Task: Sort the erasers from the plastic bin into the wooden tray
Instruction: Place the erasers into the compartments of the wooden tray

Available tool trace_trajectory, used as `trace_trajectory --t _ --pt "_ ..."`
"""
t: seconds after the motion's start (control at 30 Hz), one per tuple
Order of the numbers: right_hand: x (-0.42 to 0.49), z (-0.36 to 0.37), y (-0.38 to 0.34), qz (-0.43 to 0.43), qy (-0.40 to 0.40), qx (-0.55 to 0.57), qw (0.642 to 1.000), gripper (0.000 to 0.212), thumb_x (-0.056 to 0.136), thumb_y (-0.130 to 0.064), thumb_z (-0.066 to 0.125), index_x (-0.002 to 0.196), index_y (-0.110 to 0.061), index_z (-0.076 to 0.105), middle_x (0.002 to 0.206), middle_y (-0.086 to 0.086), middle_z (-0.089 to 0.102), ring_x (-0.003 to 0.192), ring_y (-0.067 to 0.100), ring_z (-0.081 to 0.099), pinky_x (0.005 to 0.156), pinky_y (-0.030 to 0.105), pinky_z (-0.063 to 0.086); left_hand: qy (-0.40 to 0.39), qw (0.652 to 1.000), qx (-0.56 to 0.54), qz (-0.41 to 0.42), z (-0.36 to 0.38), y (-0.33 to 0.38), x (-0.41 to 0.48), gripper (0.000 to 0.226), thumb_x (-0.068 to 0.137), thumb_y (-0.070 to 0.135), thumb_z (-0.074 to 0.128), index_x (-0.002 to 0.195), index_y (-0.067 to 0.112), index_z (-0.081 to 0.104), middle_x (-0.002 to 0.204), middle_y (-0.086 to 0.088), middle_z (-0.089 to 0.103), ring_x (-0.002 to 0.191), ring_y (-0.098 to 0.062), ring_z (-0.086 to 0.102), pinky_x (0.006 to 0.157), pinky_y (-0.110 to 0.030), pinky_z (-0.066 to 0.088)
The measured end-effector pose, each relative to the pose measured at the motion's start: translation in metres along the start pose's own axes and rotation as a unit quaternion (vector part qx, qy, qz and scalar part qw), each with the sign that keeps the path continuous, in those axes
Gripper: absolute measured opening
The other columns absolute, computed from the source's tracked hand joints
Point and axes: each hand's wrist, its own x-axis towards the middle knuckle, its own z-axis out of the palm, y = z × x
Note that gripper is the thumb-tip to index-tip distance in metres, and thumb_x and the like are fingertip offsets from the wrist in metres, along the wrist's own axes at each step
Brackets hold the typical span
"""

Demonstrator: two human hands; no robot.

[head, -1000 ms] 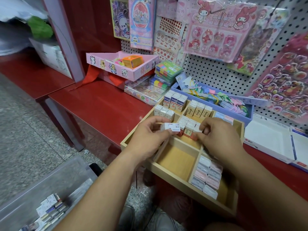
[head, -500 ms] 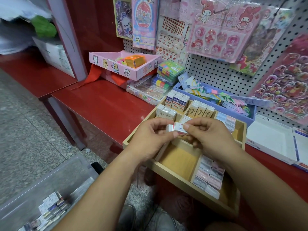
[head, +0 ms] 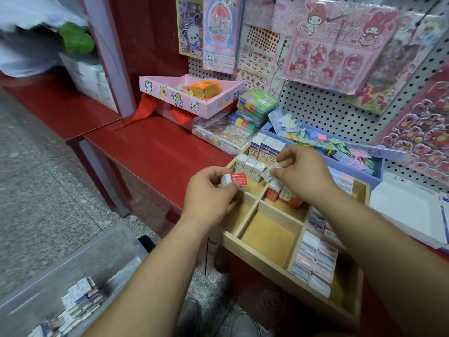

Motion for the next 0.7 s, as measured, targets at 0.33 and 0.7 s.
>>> trace_trajectory --t 0.33,0.7 --pt "0.011 0.020 -0.015 -0.051 -0.068 -0.087 0.993 0.018 0.082 -0.020 0.082 0.091 -0.024 0.067 0.082 -0.011 0.063 0.072 0.020 0.068 0.065 0.029 0.052 0.008 1.000 0.010 0.024 -0.005 0.001 0.004 0.016 0.085 0.007 0.078 0.096 0.018 0.074 0.089 -0.002 0.075 0.075 -0.013 0.069 0.083 -0.048 0.061" --pt "0.031 0.064 -0.032 -0.181 -0.036 -0.204 0.962 0.019 0.086 -0.030 0.077 0.100 -0.023 0.068 0.102 -0.002 0.063 0.104 0.023 0.056 0.082 0.039 0.050 0.056 0.998 -0.008 0.041 -0.022 -0.002 0.010 0.019 0.084 0.006 0.078 0.093 0.022 0.073 0.087 0.000 0.075 0.069 -0.004 0.065 0.065 -0.022 0.056"
